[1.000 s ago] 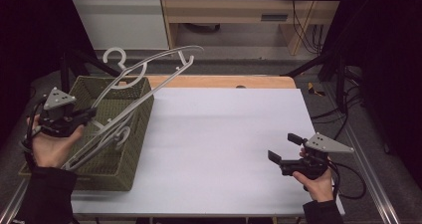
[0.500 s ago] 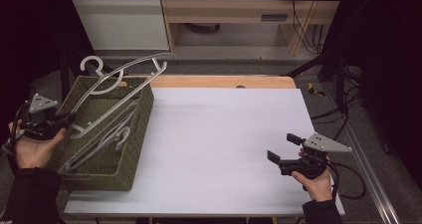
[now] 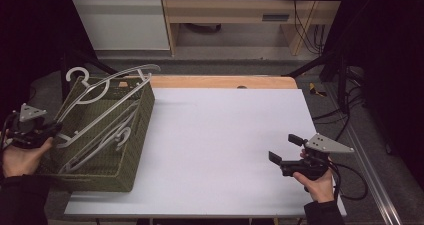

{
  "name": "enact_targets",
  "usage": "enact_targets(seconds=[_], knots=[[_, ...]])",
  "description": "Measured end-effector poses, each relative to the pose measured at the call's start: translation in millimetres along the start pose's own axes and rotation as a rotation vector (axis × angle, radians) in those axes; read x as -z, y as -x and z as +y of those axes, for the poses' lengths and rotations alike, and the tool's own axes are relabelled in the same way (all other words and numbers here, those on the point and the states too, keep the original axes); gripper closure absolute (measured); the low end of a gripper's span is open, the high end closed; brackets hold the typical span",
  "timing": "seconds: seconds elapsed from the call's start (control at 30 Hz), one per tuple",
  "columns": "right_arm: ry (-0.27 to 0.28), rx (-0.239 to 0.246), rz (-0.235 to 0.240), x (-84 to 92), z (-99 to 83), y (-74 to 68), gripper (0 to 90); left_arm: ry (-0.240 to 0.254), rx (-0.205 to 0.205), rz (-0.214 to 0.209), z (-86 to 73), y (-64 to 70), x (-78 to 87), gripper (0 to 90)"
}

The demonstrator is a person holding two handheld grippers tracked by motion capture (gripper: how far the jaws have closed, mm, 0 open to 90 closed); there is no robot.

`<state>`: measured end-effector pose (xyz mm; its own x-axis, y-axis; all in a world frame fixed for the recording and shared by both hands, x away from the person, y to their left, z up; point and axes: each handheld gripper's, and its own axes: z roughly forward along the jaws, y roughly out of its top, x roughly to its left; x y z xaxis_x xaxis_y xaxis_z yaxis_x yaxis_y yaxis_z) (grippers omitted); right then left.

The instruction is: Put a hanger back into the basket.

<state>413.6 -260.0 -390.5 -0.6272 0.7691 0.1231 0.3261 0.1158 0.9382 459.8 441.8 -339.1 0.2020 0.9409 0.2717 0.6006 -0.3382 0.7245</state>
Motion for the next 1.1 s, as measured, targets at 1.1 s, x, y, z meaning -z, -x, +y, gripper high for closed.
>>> enact_targets(seconds=[1.1], knots=[[-0.007, -0.001, -0.004, -1.8, -0.7, -0.6, 4.5, -0.05, -0.028, 0.083, -29.9, -13.1, -2.0, 82.9]])
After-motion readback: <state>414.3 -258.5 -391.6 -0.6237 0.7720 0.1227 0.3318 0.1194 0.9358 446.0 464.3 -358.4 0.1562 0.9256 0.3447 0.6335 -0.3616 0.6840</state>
